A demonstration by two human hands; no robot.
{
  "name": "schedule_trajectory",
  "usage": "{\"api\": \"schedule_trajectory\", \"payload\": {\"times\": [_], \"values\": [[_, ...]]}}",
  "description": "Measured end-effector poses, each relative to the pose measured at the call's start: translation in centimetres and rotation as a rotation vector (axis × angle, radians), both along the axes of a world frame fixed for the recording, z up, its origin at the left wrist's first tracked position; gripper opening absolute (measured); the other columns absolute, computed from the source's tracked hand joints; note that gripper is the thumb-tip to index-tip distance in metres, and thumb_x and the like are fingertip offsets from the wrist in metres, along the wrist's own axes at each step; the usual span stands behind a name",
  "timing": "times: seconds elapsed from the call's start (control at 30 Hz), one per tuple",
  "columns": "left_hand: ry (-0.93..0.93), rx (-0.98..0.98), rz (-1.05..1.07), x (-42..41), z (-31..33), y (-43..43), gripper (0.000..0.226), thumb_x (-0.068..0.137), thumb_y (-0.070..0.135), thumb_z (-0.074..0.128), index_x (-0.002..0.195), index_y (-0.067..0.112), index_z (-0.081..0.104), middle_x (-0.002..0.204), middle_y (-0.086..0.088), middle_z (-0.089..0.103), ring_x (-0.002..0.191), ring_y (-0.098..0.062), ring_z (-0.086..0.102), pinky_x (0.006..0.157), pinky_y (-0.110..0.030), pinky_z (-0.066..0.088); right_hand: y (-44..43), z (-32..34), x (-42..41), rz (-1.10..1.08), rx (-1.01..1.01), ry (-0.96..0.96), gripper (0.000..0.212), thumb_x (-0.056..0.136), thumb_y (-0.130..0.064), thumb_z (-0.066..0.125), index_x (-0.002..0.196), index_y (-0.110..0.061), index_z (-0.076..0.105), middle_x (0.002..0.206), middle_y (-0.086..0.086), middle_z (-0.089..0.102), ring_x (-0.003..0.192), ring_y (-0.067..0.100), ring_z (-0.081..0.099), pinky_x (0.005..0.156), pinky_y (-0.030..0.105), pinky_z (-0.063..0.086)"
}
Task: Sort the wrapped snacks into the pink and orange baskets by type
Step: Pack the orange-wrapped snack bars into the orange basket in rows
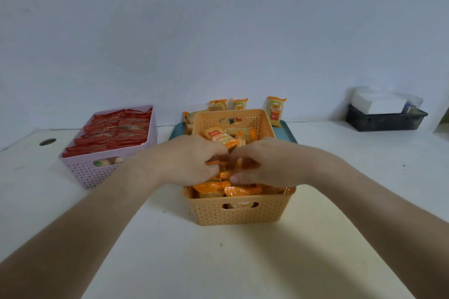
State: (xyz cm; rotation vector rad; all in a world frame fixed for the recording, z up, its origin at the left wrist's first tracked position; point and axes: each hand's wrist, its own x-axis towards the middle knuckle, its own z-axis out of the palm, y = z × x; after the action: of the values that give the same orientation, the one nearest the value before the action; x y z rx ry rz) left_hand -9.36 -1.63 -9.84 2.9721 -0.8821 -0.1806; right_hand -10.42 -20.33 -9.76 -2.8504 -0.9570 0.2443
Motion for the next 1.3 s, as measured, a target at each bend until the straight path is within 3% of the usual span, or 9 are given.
{"api": "schedule_trajectory", "payload": {"times": [0.13, 0.33, 0.53, 0.63, 0.73, 0.83, 0.97, 1.2, 1.3], "values": [[0.022, 0.221, 0.022, -0.2, -0.8, -0.4, 0.041, 0.098, 0.057, 0.022, 0.128, 0.04, 0.044, 0.117, 0.012, 0.06, 0.109, -0.014, 0.053, 0.1, -0.048, 0.032, 0.1, -0.6, 0.2, -0.002, -0.023, -0.005, 0.036, 0.096, -0.048, 0.046, 0.126, -0.032, 0.058, 0.113, -0.008, 0.063, 0.104, 0.015, 0.057, 0.088, 0.029, 0.046], [-0.162, 0.191, -0.064, 0.6, -1.6, 0.2, 0.058, 0.09, 0.067, 0.012, 0.11, 0.038, 0.058, 0.099, 0.013, 0.056, 0.1, -0.007, 0.045, 0.097, -0.044, 0.028, -1.0, 0.0, 1.5, -0.122, 0.198, -0.027, 0.006, 0.099, -0.025, 0.048, 0.101, -0.03, 0.051, 0.106, -0.007, 0.06, 0.09, 0.012, 0.058, 0.073, 0.023, 0.047], [0.067, -0.159, -0.075, 1.0, -2.1, -0.2, 0.056, 0.091, 0.061, 0.022, 0.073, 0.022, 0.058, 0.063, 0.005, 0.053, 0.06, -0.007, 0.053, 0.062, -0.024, 0.043, 0.1, 1.6, 4.1, -0.126, -0.06, 0.005, 0.05, 0.092, 0.0, 0.049, 0.13, -0.032, 0.054, 0.097, -0.008, 0.051, 0.082, 0.011, 0.054, 0.068, 0.023, 0.05], [0.06, -0.241, -0.043, 1.5, -1.6, -0.2, 0.04, 0.101, 0.044, 0.033, 0.072, 0.027, 0.055, 0.065, 0.009, 0.052, 0.061, -0.004, 0.051, 0.064, -0.025, 0.042, 1.6, 1.0, 4.8, -0.05, -0.267, -0.033, 0.055, 0.092, -0.005, 0.053, 0.139, -0.032, 0.047, 0.105, -0.002, 0.061, 0.097, 0.019, 0.057, 0.074, 0.026, 0.047], [-0.22, -0.27, 0.045, 2.4, -0.3, 0.3, 0.02, 0.097, 0.024, 0.049, 0.104, 0.028, 0.068, 0.092, 0.012, 0.066, 0.086, -0.005, 0.057, 0.077, -0.029, 0.047, 2.1, -0.2, 5.6, 0.023, -0.277, -0.265, 0.039, 0.09, -0.015, 0.059, 0.126, -0.03, 0.057, 0.105, 0.0, 0.059, 0.1, 0.02, 0.059, 0.074, 0.029, 0.048], [-0.45, -0.011, 0.114, 3.2, 0.4, 1.2, 0.03, 0.089, 0.041, 0.059, 0.117, 0.033, 0.06, 0.113, 0.009, 0.062, 0.11, -0.014, 0.048, 0.087, -0.036, 0.044, 1.9, -0.9, 6.0, 0.105, -0.273, -0.375, 0.035, 0.089, -0.028, 0.064, 0.122, -0.035, 0.058, 0.107, -0.001, 0.047, 0.09, 0.015, 0.049, 0.068, 0.027, 0.043], [-0.367, 0.226, 0.177, 3.7, -0.5, 1.2, 0.043, 0.08, 0.061, 0.062, 0.115, 0.035, 0.06, 0.112, 0.005, 0.061, 0.114, -0.018, 0.044, 0.094, -0.045, 0.034, 1.1, -1.7, 6.1, 0.111, -0.301, -0.348, 0.038, 0.09, -0.035, 0.062, 0.127, -0.042, 0.056, 0.125, 0.002, 0.041, 0.113, 0.02, 0.045, 0.079, 0.029, 0.041], [-0.347, -0.008, 0.184, 3.6, -1.0, 0.6, 0.036, 0.081, 0.048, 0.066, 0.115, 0.037, 0.059, 0.114, 0.012, 0.059, 0.122, -0.014, 0.044, 0.111, -0.047, 0.019, 0.8, 0.9, 5.9, 0.038, -0.173, -0.068, 0.044, 0.083, -0.058, 0.061, 0.121, -0.036, 0.057, 0.12, -0.004, 0.048, 0.115, 0.018, 0.044, 0.095, 0.04, 0.044], [-0.239, -0.29, 0.187, 3.6, -1.3, 0.6, 0.04, 0.08, 0.027, 0.073, 0.114, 0.038, 0.055, 0.116, 0.009, 0.048, 0.112, -0.014, 0.051, 0.084, -0.027, 0.04, 0.7, 1.6, 5.4, 0.021, -0.12, 0.083, 0.045, 0.085, -0.053, 0.062, 0.123, -0.028, 0.058, 0.113, -0.009, 0.056, 0.109, 0.017, 0.053, 0.093, 0.036, 0.046]]}}
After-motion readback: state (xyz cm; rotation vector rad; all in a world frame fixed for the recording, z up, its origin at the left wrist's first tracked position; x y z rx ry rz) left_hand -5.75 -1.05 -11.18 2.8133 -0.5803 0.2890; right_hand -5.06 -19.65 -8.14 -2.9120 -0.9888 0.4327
